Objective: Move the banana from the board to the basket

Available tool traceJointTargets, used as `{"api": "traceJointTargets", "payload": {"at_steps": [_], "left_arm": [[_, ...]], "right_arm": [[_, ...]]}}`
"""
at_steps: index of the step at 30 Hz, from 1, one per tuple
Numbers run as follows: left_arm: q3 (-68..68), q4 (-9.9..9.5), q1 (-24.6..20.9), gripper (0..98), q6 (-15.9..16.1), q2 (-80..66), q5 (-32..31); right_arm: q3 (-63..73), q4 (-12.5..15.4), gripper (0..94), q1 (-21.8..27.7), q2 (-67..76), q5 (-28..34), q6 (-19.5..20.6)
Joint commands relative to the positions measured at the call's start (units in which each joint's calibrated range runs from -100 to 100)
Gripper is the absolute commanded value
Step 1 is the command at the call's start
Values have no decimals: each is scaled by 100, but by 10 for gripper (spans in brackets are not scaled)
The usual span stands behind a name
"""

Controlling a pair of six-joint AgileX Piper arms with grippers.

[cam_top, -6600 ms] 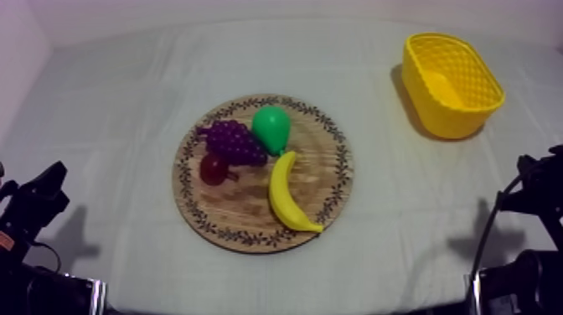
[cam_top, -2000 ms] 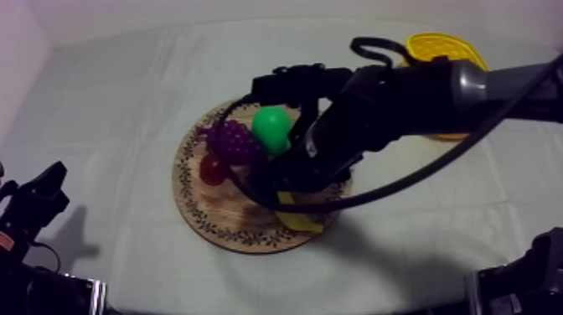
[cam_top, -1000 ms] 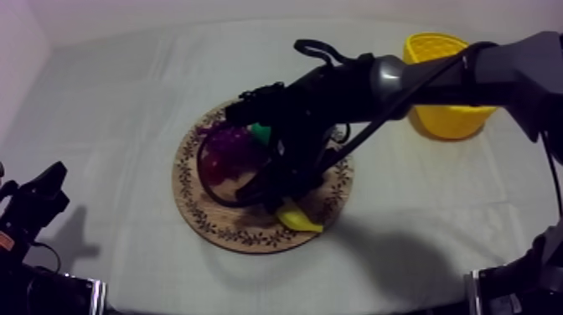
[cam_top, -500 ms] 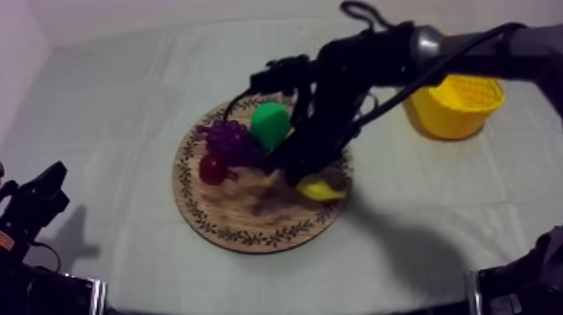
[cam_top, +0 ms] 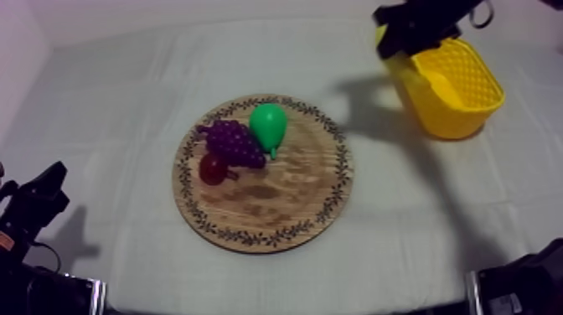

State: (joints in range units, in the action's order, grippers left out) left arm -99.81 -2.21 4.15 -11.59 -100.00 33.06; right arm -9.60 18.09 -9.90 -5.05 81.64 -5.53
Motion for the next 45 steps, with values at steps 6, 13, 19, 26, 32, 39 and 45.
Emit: {"api": "traceJointTargets", "payload": {"at_steps": [6,13,19,26,32,39,45], "left_arm": [[3,4,1,1,0,0,0],[3,4,1,1,-1,0,0],[3,4,1,1,-1,0,0],[3,4,1,1,-1,0,0],[3,4,1,1,-1,0,0],[3,4,1,1,-1,0,0],[3,4,1,1,1,0,0]], "right_arm": [[189,-81,211,1236,35,7,-183],[-158,-181,210,1634,-183,-298,-381],[-417,-276,213,1624,-467,-607,-452],[-339,-313,211,1597,-855,-888,-452],[-134,-309,218,1590,-1261,-1099,-484],[-198,-349,346,1530,-1470,-1424,-369],[-383,-407,387,1469,-1392,-1631,-290]]}}
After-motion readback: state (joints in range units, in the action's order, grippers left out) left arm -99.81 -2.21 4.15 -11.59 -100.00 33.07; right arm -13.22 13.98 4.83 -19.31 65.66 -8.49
